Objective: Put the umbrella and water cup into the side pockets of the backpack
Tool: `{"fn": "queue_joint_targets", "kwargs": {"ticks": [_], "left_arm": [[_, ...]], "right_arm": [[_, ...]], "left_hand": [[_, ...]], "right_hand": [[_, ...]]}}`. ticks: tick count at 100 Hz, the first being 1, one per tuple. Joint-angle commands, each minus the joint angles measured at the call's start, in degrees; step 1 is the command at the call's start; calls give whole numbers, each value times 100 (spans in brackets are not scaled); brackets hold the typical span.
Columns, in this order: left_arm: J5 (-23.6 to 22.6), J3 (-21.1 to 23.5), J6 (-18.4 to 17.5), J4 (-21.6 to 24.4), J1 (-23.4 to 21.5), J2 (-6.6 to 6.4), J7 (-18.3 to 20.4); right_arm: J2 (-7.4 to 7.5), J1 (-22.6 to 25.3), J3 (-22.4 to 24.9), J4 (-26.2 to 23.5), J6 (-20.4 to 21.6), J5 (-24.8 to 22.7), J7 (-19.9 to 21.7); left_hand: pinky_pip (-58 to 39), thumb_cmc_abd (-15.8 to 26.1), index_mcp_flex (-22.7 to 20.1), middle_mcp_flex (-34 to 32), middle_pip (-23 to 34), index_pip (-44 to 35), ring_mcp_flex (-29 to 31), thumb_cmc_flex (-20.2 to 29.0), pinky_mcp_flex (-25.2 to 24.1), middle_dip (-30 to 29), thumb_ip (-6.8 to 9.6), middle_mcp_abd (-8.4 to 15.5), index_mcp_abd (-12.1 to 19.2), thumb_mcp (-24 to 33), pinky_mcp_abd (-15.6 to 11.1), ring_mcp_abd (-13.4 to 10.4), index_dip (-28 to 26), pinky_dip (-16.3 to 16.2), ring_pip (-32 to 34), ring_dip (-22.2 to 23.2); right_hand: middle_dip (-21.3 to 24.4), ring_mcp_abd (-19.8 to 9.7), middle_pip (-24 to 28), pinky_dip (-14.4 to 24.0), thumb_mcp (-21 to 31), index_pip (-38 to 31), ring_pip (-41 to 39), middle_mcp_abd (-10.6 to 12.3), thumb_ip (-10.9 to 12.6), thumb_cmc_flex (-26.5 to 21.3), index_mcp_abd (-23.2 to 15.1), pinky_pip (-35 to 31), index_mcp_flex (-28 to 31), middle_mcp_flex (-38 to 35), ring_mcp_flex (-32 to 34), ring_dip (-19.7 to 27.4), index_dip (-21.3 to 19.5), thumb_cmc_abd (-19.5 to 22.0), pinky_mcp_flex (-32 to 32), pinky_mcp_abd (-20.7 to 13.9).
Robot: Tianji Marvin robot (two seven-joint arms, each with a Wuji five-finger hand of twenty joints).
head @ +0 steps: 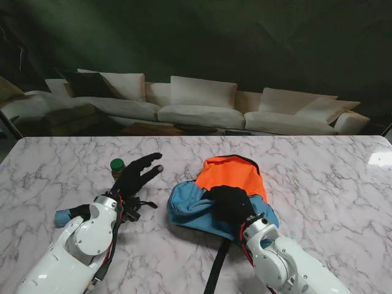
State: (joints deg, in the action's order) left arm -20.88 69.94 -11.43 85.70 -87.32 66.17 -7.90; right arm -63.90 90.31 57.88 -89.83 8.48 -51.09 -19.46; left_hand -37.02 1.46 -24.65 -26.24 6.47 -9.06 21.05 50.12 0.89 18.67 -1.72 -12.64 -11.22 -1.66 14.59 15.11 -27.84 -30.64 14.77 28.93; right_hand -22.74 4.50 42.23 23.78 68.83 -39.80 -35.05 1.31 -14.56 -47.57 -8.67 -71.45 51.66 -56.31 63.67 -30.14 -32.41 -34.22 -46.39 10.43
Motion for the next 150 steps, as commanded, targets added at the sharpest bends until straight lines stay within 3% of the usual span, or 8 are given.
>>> {"fn": "queue_joint_targets", "kwargs": {"ticks": [1,29,43,46,52,58,72,150], "left_arm": [[4,-15,5,-19,9,10,75],[16,-30,4,-25,15,8,92],[13,-39,-22,-37,25,5,102],[11,-42,-28,-43,29,5,102],[12,-47,-36,-49,34,5,103],[11,-53,-42,-56,38,4,106],[11,-66,-47,-65,45,4,108],[-3,-91,-36,-81,60,1,117]], "right_arm": [[10,26,-76,-100,273,138,181],[164,-281,-289,441,1650,315,873],[234,-303,-306,566,1529,188,1058],[251,-286,-294,549,1466,141,1110],[282,-251,-257,515,1352,68,1225],[308,-199,-213,443,1247,59,1393],[342,-42,-55,218,1168,81,1657],[241,-10,941,-576,1109,222,1630]], "left_hand": [[-46,241,88,210,-70,26,79,-25,-35,5,113,108,54,-13,-25,-24,-2,-87,12,17],[-47,245,88,210,-71,27,79,-22,-35,6,114,103,50,-13,-26,-24,-2,-85,11,16],[-45,243,86,201,-69,26,83,-28,-38,6,113,103,48,-15,-26,-22,-2,-84,13,17],[-46,245,89,211,-74,28,79,-26,-36,5,113,106,48,-14,-26,-19,-1,-84,11,16],[-44,245,88,209,-74,28,78,-29,-41,5,112,97,51,-16,-24,-17,-1,-83,10,15],[-46,242,89,203,-72,28,80,-26,-35,5,113,105,49,-14,-24,-18,-1,-84,11,16],[-46,240,89,202,-72,29,82,-28,-34,6,113,104,49,-16,-23,-18,-1,-84,12,17],[-50,234,85,202,-71,25,83,-21,-33,8,114,96,54,-14,-24,-14,-2,-85,13,18]], "right_hand": [[-197,-474,435,368,702,-2270,-517,394,243,-404,-679,-885,1026,-332,425,-282,-641,554,-342,-784],[-101,-595,-46,277,505,-1970,32,384,290,-350,-844,-457,936,103,89,-121,-566,751,28,-743],[296,-458,-719,316,-660,-958,862,87,421,-122,-788,159,-419,1348,-1263,306,8,1226,1494,-187],[360,-339,-787,354,-1280,-1290,976,-81,194,253,-796,335,-1208,1868,-1770,598,1090,1156,1979,14],[477,-144,-1017,265,-1707,-1312,1328,-284,214,1196,-537,677,-2057,2561,-2503,950,1669,1013,2698,253],[592,27,-1201,99,-1936,-70,1604,-499,901,2522,24,1040,-2487,3253,-3145,1263,909,1351,3313,394],[707,161,-1406,-168,-2857,720,2086,-682,905,3659,536,1653,-3475,4076,-3789,1586,937,1359,3912,496],[721,201,-1323,-256,-3708,1112,2163,-638,1056,3132,541,1774,-3270,3591,-3450,1683,746,1830,3723,589]]}}
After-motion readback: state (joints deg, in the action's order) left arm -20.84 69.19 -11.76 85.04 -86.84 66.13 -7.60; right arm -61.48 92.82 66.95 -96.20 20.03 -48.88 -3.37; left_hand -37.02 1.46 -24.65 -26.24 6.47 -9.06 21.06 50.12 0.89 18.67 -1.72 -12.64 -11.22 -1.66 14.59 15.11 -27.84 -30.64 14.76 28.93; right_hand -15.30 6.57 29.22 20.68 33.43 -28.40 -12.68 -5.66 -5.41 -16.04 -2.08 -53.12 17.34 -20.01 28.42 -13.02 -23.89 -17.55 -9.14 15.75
